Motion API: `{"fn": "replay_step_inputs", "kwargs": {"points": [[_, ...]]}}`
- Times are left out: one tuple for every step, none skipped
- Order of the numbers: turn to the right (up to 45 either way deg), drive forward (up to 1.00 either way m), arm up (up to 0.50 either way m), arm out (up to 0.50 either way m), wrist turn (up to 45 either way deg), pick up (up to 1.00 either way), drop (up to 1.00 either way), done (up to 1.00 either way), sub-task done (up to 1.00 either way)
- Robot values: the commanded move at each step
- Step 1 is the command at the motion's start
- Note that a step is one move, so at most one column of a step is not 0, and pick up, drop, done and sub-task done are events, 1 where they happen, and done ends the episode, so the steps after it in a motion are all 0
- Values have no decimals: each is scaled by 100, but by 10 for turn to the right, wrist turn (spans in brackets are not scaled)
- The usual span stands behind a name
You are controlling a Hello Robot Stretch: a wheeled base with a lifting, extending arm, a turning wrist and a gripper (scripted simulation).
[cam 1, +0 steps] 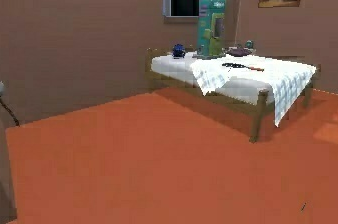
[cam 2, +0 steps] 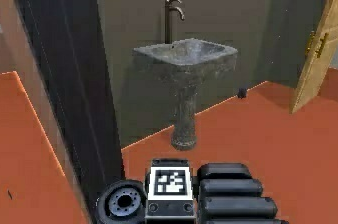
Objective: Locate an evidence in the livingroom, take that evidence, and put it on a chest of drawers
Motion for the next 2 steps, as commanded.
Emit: {"fn": "replay_step_inputs", "kwargs": {"points": [[210,0,0,0,0,0,0,0,0],[0,100,0,0,0,0,0,0,0]]}}
